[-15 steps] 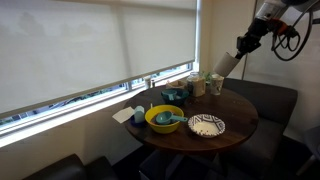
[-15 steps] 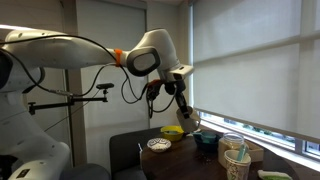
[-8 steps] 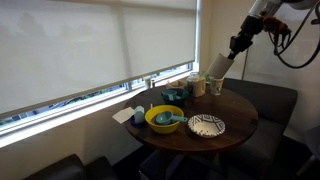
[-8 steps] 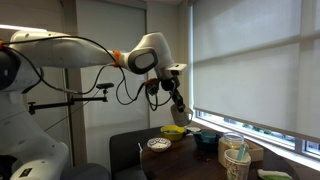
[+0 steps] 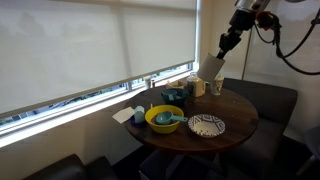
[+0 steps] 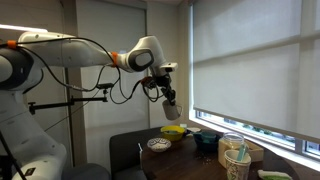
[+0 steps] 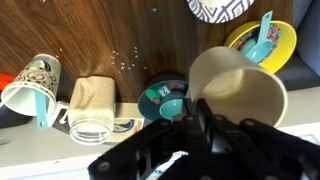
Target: Put the mug cup on the white and black plate
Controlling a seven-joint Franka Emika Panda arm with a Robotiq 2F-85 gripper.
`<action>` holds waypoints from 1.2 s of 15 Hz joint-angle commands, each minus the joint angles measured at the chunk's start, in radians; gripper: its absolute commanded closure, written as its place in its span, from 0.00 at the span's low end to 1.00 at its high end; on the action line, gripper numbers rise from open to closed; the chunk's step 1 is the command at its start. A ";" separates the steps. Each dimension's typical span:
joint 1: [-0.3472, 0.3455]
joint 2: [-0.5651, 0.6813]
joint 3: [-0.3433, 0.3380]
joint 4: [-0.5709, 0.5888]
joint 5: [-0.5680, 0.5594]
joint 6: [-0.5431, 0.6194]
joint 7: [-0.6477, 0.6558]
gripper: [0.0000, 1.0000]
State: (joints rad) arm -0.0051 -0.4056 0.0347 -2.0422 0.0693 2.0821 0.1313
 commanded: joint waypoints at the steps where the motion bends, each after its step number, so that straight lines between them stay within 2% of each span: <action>1: 0.001 0.003 -0.003 0.006 -0.001 -0.003 -0.003 0.93; 3: 0.001 0.005 -0.004 0.007 -0.001 -0.003 -0.006 0.93; 4: 0.017 0.041 0.004 0.036 0.004 -0.013 -0.032 0.98; 9: 0.086 0.169 0.046 0.094 0.003 -0.141 -0.104 0.98; 13: 0.086 0.263 0.083 0.131 -0.053 -0.210 -0.014 0.98; 18: 0.095 0.300 0.100 0.146 -0.091 -0.291 0.056 0.98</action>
State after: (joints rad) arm 0.0816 -0.1260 0.1237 -1.9383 0.0183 1.8508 0.1178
